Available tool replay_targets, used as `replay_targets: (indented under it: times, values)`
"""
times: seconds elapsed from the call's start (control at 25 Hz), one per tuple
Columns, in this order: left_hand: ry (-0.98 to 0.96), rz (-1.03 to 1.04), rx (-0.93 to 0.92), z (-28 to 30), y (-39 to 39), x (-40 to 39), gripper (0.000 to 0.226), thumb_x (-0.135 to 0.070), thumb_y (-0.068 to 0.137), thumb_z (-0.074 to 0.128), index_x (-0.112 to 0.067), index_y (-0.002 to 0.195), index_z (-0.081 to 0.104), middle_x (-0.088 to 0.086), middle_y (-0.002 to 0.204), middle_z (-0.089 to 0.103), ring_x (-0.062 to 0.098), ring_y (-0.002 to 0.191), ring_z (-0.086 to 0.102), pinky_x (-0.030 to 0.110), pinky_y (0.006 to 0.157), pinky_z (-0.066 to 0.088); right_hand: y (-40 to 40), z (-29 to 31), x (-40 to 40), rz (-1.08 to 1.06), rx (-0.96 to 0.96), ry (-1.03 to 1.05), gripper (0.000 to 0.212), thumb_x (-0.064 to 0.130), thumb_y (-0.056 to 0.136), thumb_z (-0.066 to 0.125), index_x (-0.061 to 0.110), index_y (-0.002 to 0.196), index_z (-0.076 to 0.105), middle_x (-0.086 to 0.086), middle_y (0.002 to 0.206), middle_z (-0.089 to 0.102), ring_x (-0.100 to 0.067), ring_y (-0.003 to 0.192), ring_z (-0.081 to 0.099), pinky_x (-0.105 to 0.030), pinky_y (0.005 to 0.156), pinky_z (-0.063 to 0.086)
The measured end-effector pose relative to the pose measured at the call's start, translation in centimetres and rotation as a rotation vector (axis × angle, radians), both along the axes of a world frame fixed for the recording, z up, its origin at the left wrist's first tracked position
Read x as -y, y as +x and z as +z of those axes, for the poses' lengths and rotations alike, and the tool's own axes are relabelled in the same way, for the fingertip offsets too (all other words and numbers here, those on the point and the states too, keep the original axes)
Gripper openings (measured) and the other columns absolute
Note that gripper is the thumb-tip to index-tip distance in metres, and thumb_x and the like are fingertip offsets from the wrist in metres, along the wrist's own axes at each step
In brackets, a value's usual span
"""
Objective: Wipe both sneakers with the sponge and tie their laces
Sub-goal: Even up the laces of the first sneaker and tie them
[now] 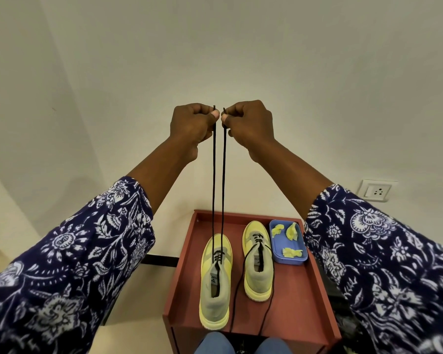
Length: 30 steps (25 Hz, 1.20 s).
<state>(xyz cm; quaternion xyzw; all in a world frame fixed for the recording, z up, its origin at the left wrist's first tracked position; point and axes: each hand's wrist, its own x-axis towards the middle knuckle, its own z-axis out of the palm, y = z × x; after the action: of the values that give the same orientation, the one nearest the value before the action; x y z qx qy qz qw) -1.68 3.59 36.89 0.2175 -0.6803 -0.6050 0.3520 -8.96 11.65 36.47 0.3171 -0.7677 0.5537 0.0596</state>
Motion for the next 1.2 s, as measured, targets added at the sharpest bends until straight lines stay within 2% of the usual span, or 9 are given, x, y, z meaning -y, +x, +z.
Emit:
replay_targets:
  times: [0.2,0.8,1.2]
  values:
    - [0.009,-0.001,-0.001,0.04,0.04,0.10,0.015,-0.008,0.086,0.064,-0.016,0.073,0.062,0.001,0.075,0.062,0.013,0.069,0.060,0.027,0.077,0.054,-0.11,-0.10,-0.02,-0.003,0.002,-0.017,0.009,0.015,0.084,0.063,0.011,0.082,0.071,-0.005,0.085,0.070,-0.024,0.086,0.066,-0.046,0.080,0.056]
    - [0.009,-0.008,-0.008,0.07,-0.11,0.31,0.014,-0.007,0.085,0.064,-0.015,0.073,0.062,0.001,0.077,0.061,0.015,0.074,0.060,0.026,0.077,0.055,-0.54,-0.32,-0.09,-0.001,0.022,-0.049,0.008,0.016,0.083,0.064,0.013,0.080,0.071,-0.004,0.082,0.069,-0.024,0.083,0.066,-0.046,0.079,0.056]
    - [0.009,-0.027,-0.031,-0.14,-0.35,0.48,0.013,-0.006,0.086,0.063,-0.014,0.075,0.063,0.001,0.077,0.062,0.013,0.071,0.062,0.025,0.077,0.056,-0.87,-0.51,0.23,0.016,0.019,-0.052,0.008,0.017,0.084,0.064,0.014,0.083,0.071,0.000,0.078,0.067,-0.024,0.085,0.066,-0.046,0.080,0.056]
